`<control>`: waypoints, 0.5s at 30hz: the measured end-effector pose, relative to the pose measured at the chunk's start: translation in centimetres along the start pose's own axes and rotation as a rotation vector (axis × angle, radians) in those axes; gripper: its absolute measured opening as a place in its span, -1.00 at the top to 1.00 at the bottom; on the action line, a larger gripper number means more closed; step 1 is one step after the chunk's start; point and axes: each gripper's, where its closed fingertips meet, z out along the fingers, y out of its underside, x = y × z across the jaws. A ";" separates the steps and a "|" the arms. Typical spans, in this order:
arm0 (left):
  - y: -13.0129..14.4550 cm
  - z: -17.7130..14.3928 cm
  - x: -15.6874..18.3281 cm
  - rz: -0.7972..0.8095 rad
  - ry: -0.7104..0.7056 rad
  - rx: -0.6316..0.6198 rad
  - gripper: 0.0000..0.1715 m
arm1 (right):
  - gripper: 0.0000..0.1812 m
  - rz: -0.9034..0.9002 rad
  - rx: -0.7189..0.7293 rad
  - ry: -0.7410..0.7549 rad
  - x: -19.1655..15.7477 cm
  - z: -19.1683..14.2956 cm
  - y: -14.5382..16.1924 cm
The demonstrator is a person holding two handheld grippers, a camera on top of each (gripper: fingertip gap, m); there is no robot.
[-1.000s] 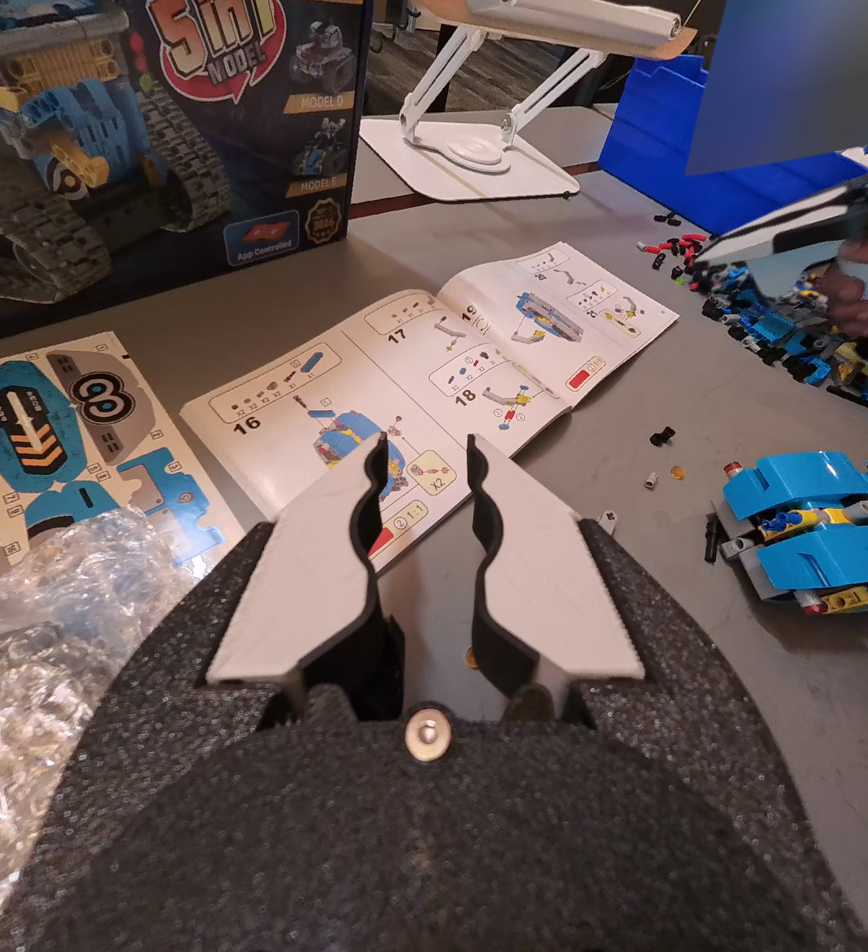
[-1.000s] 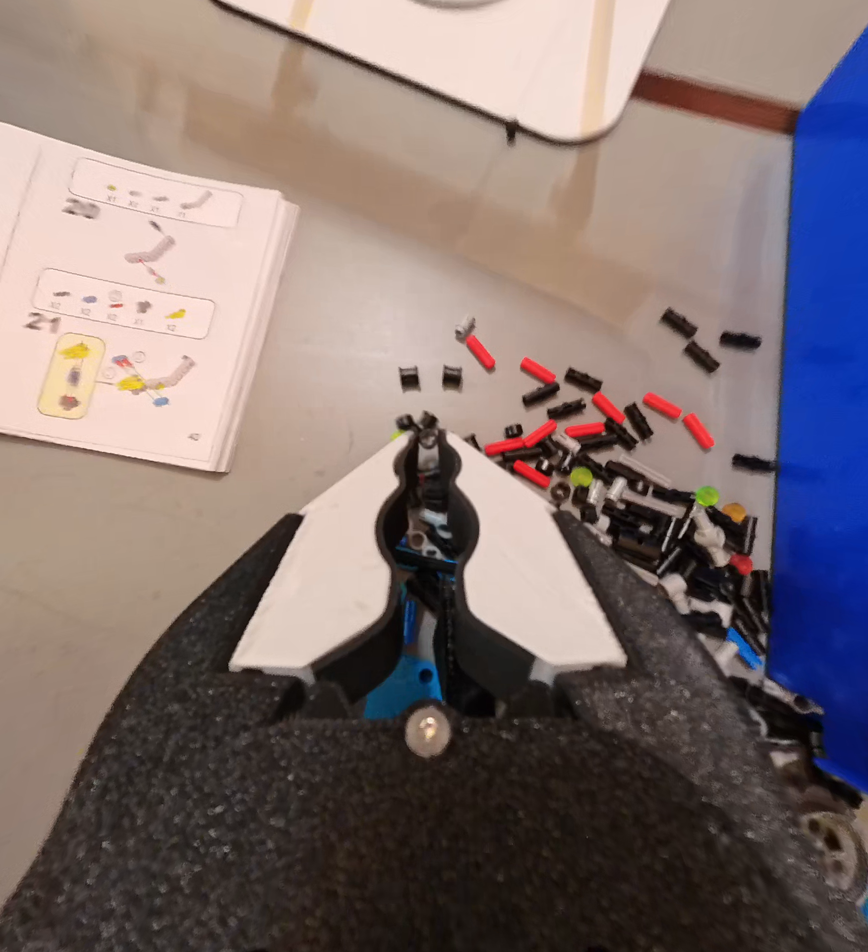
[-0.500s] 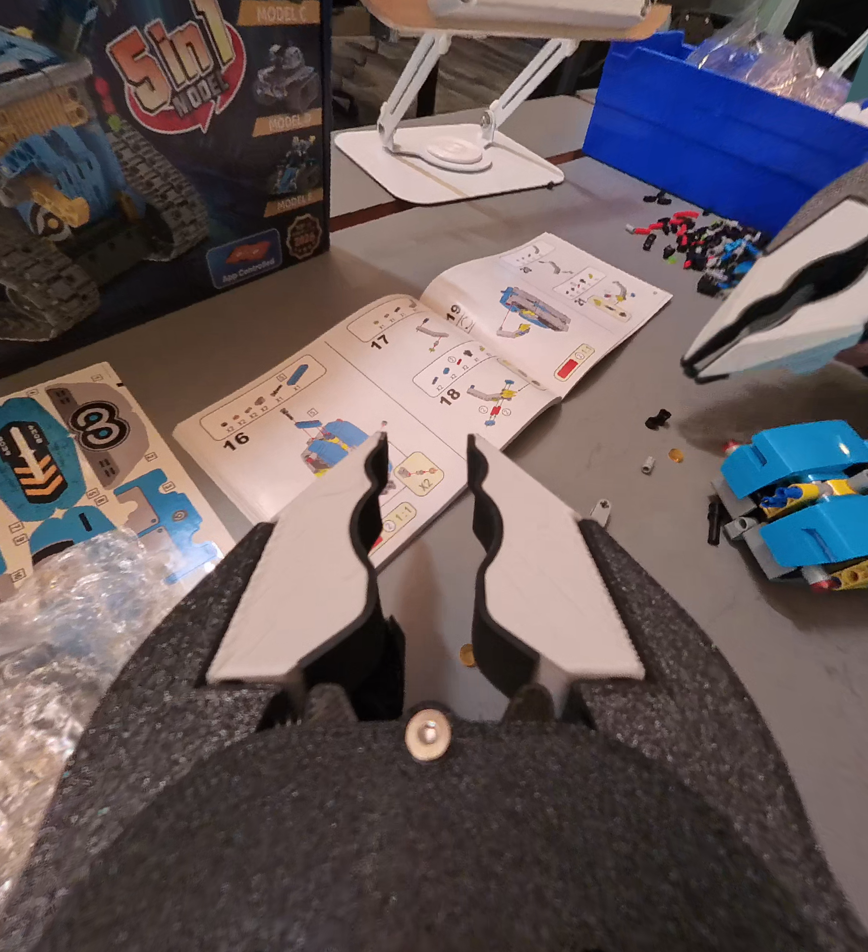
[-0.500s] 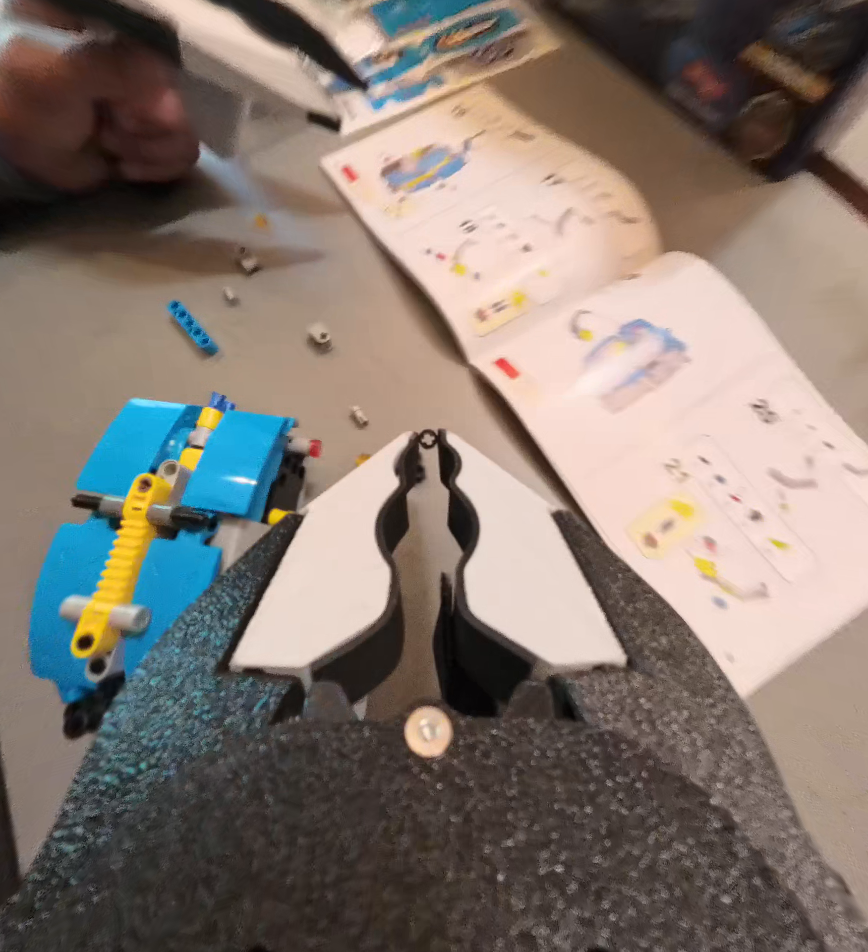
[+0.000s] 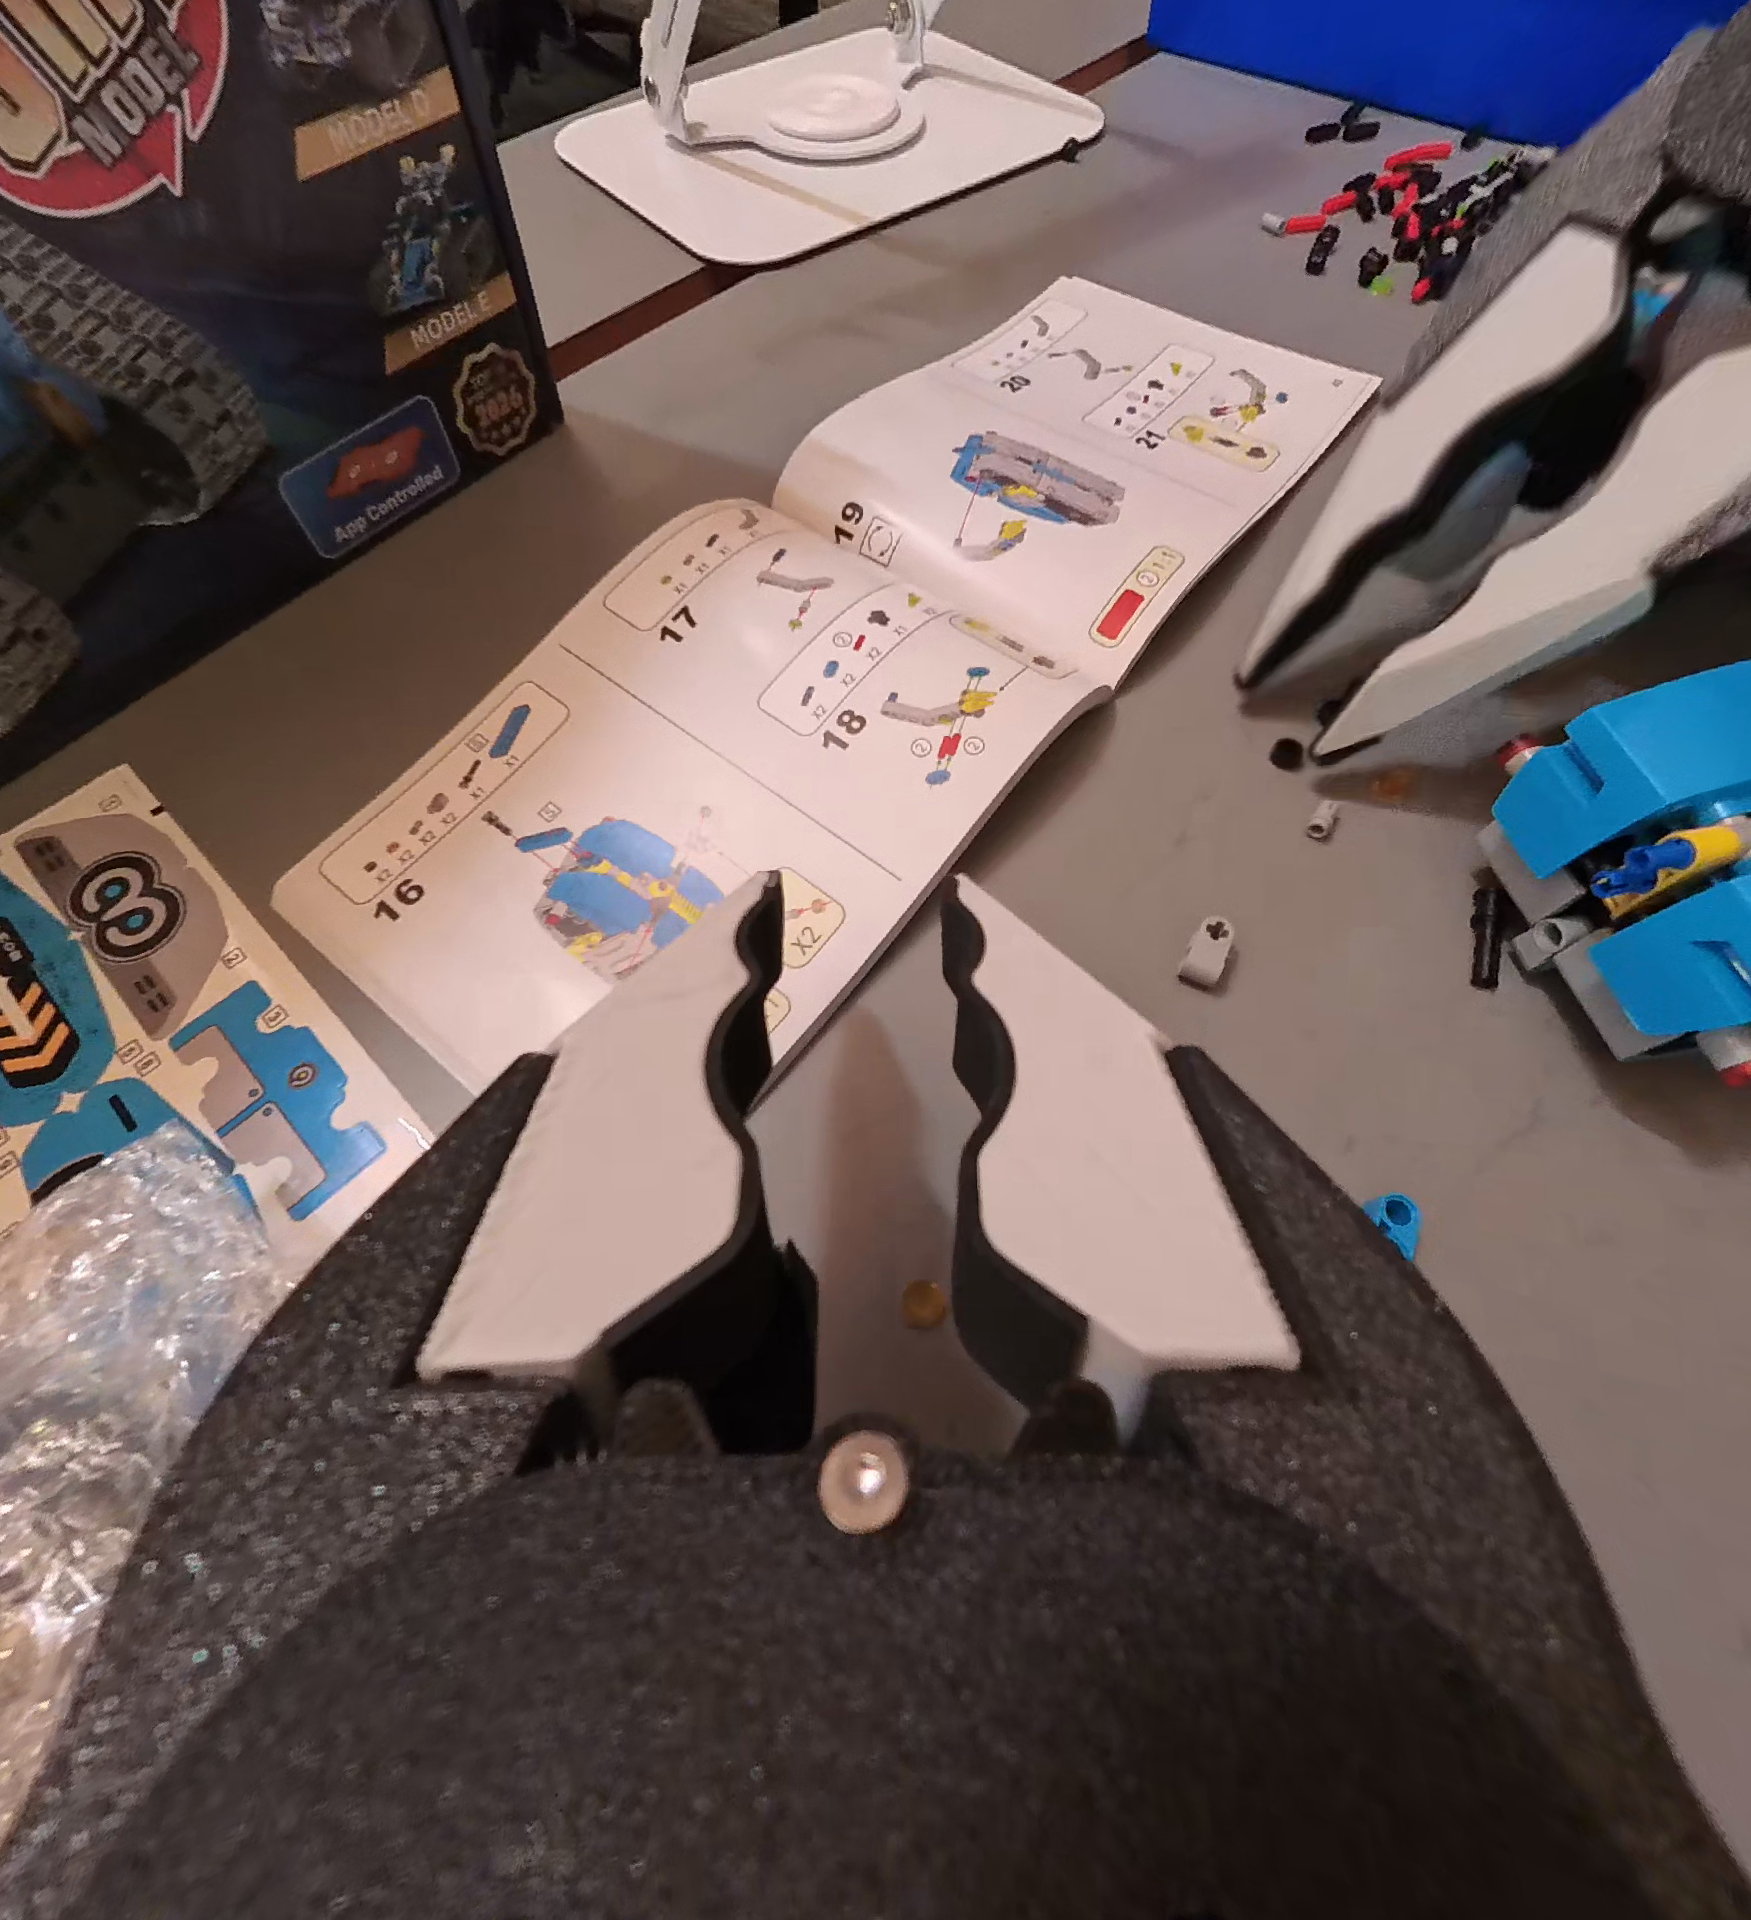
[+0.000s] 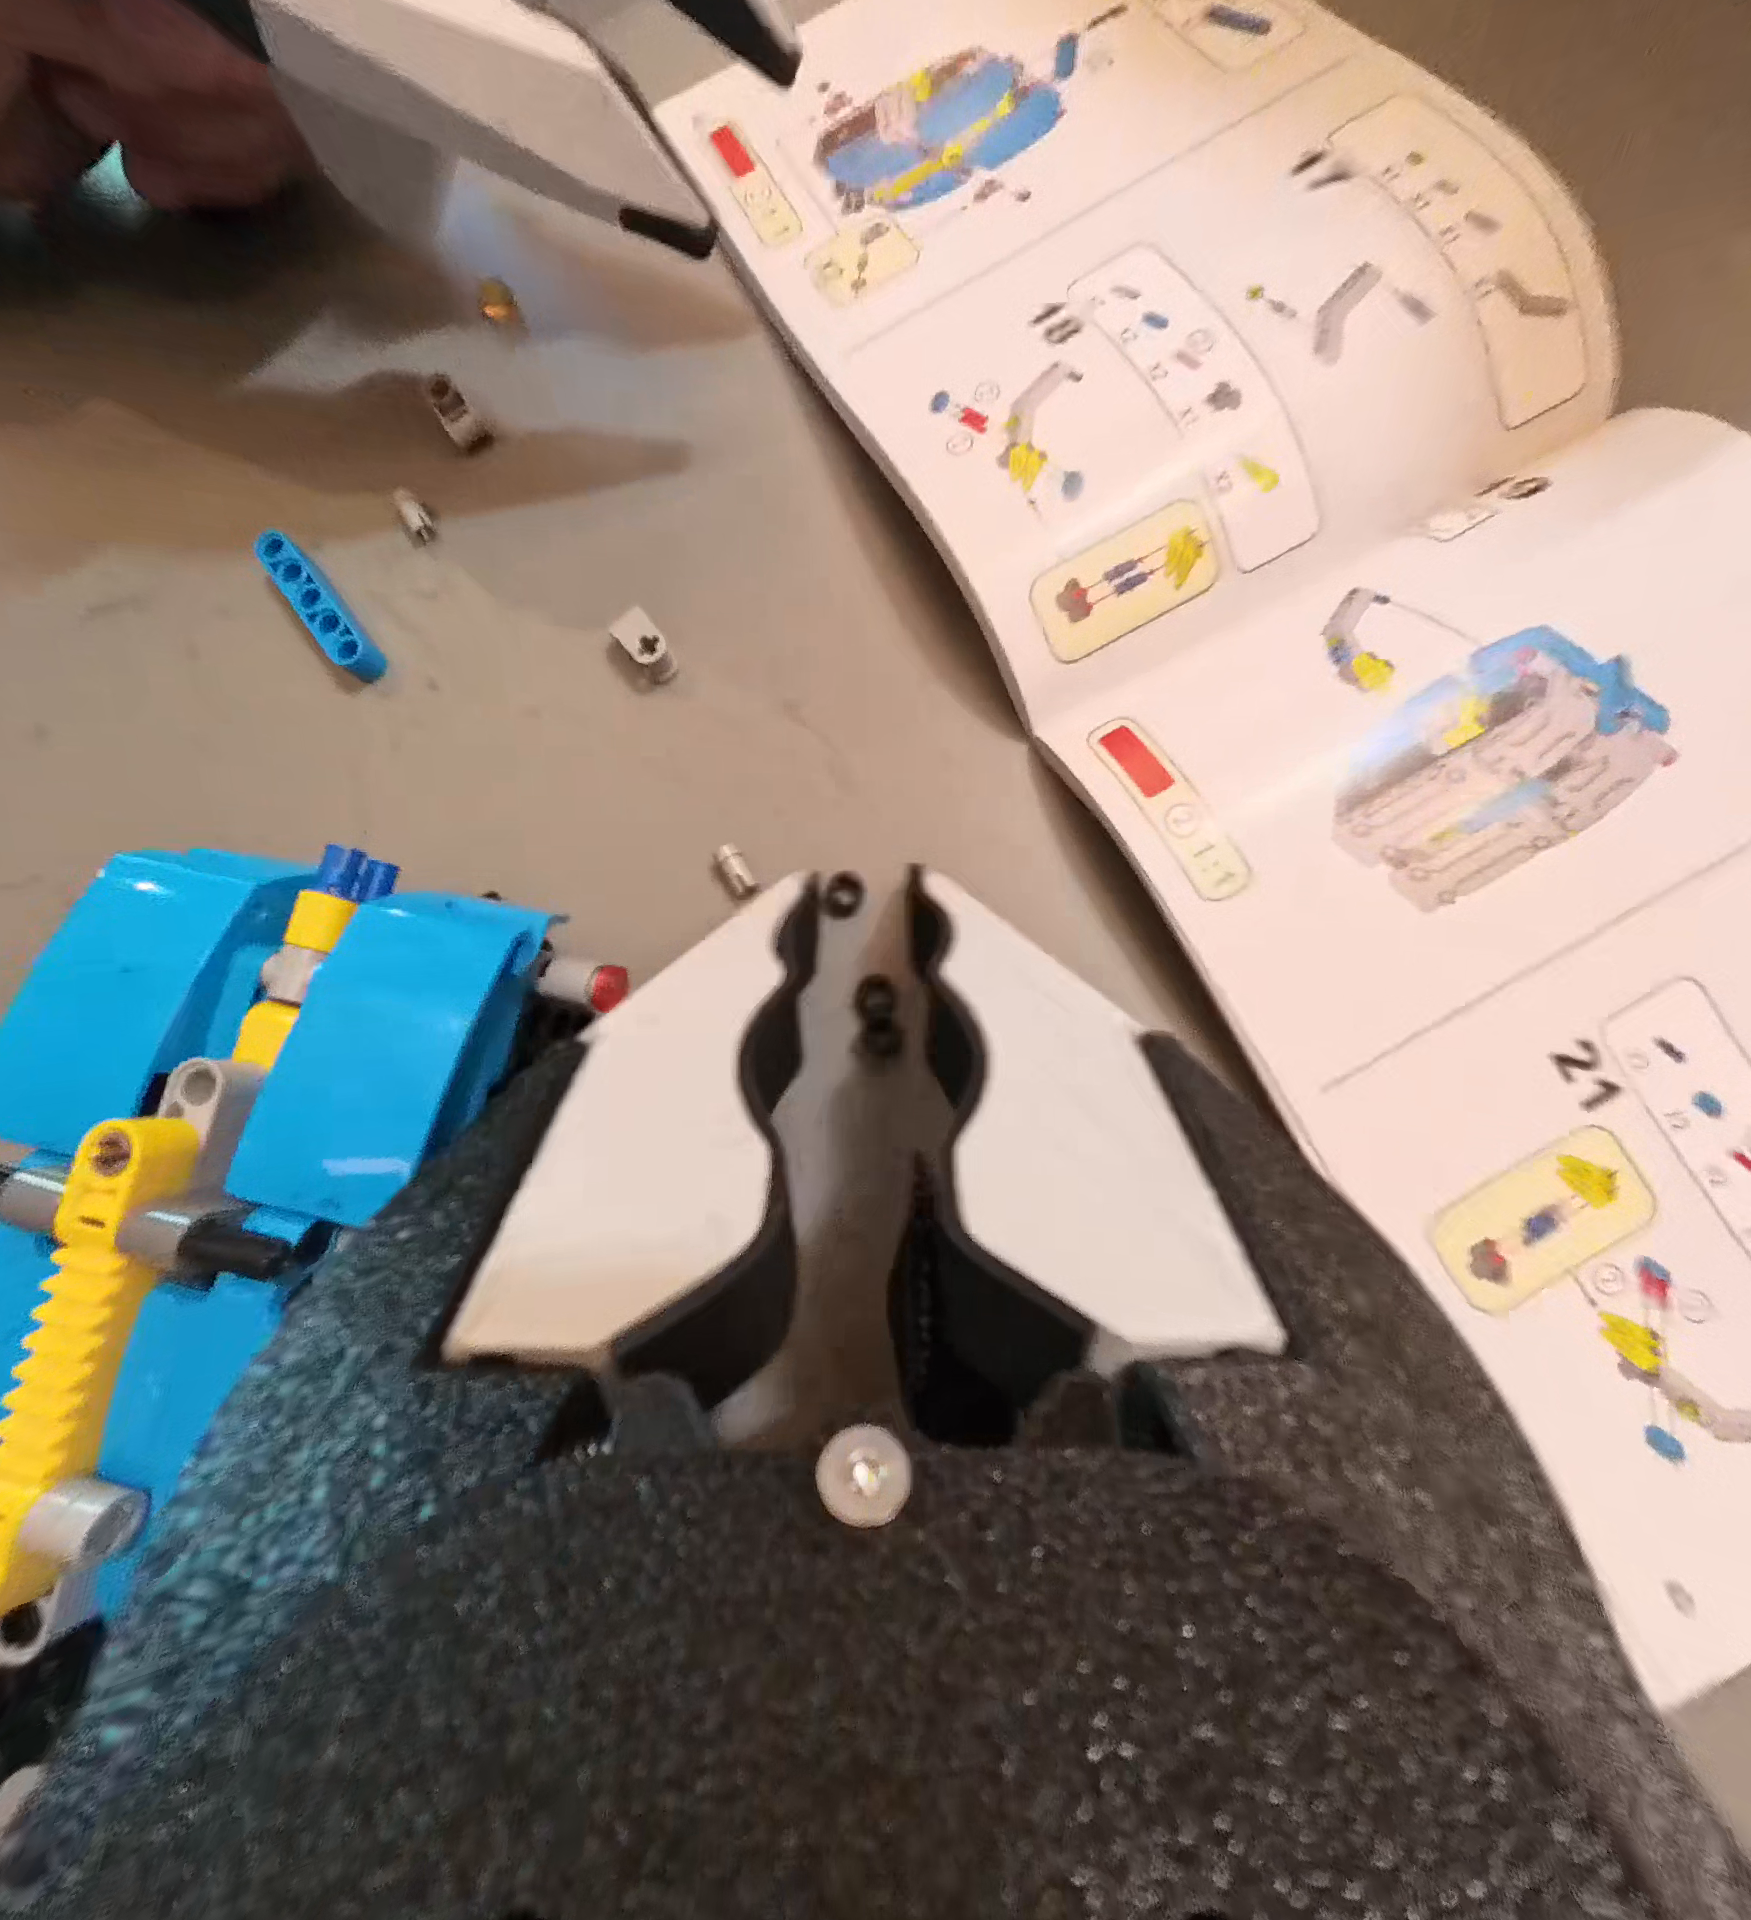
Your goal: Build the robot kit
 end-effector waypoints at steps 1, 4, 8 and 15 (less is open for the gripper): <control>0.0 0.0 0.0 0.000 0.002 0.001 0.65 | 0.69 0.005 0.030 0.021 0.5 -0.6 -0.4; -0.2 -0.1 -0.1 -0.011 0.002 0.012 0.65 | 0.68 0.107 0.187 0.005 1.9 -3.7 -2.2; -1.9 -1.7 -1.9 0.069 -0.168 0.149 0.77 | 0.68 0.241 0.354 0.005 3.9 -7.3 -3.2; -2.6 -2.2 -2.0 0.258 -0.351 0.188 0.72 | 0.70 0.240 0.421 0.000 3.6 -8.7 -3.3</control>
